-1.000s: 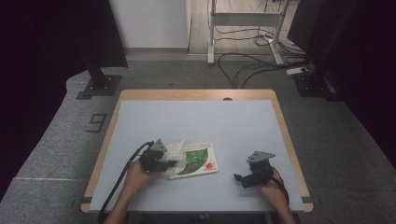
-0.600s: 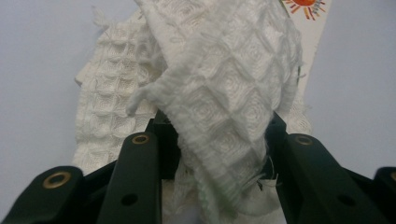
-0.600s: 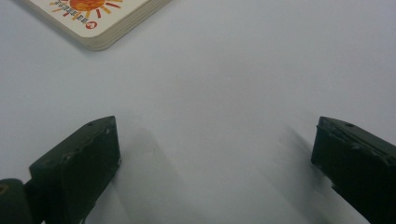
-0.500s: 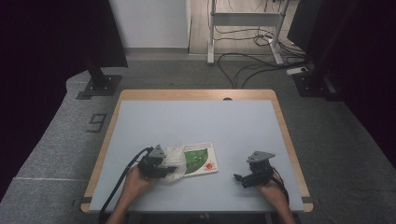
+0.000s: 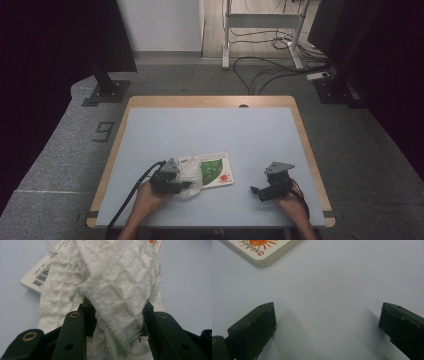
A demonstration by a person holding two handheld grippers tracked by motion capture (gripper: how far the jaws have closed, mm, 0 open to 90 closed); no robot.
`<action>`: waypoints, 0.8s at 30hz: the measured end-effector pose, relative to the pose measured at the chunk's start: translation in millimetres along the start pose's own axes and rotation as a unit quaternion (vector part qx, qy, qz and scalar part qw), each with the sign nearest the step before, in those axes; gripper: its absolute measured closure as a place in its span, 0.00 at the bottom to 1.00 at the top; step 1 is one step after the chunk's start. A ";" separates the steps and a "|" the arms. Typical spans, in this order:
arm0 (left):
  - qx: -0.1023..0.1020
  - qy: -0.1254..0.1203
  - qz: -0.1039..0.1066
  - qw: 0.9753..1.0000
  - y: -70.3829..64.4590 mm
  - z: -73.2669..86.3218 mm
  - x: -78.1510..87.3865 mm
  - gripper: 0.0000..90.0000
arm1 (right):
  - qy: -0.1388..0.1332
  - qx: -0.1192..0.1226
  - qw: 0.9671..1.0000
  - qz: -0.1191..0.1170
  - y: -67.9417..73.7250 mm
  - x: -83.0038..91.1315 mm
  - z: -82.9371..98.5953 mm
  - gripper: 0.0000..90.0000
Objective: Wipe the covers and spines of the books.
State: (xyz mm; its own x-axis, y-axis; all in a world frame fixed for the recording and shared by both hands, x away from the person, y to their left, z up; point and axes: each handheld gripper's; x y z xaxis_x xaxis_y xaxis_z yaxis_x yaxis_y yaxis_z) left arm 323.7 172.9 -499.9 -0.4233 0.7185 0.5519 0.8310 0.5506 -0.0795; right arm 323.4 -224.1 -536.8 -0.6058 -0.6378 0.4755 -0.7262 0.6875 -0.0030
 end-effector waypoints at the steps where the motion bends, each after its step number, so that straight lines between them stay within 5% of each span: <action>1: -0.001 0.000 0.002 1.000 0.0 -0.5 -0.9 0.68 | 0.000 0.000 1.000 0.000 0.0 0.0 0.0 0.00; 24: -0.022 0.008 0.016 1.000 -11.9 -23.1 -38.2 0.68 | 0.000 0.000 1.000 0.000 -0.1 0.0 0.0 0.01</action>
State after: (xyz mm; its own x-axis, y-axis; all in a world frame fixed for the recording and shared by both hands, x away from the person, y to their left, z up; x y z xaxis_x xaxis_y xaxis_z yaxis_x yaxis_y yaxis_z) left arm 338.3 129.1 -500.8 -0.3910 0.7281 0.5631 0.8592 0.5081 -0.0604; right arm 323.4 -224.2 -536.7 -0.6057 -0.6378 0.4757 -0.7264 0.6873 -0.0034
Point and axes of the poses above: each handheld gripper's, and its own axes: x roughly backward along the jaws, z roughly out of its underside, y roughly to its left, and after that the axes turned 15 degrees about -y, right-handed
